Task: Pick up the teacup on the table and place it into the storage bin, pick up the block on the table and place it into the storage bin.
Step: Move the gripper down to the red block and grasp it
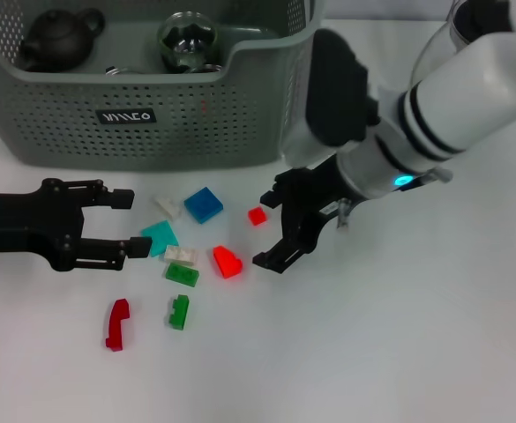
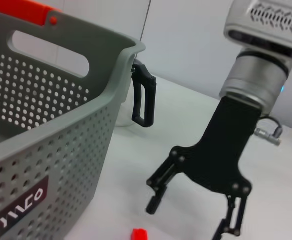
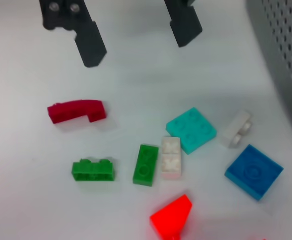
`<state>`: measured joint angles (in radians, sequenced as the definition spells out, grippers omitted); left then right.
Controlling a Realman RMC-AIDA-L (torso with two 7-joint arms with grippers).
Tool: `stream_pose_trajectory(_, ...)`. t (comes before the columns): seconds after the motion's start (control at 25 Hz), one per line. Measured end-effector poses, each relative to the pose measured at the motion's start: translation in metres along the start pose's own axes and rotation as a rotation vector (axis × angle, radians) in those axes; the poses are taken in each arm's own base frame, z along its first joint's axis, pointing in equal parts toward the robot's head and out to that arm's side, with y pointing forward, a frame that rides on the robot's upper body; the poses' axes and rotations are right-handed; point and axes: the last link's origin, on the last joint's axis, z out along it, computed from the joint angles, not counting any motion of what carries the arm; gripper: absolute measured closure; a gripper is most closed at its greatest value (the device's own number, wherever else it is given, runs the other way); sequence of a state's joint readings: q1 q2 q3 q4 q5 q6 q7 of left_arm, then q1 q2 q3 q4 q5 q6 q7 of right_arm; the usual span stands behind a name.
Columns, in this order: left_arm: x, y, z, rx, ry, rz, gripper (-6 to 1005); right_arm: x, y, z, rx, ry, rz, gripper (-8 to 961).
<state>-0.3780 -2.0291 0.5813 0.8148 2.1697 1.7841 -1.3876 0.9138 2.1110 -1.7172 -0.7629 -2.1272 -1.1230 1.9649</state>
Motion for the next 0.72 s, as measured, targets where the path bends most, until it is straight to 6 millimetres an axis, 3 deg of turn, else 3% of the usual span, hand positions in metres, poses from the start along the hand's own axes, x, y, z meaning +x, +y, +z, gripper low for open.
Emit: stream_pose_trajectory(0.72, -0.003, 0.001, 0.0, 0.003, 0.002, -0.005, 187, 0.005, -0.014, 0.017, 0.115, -0.05, 0.065, 12)
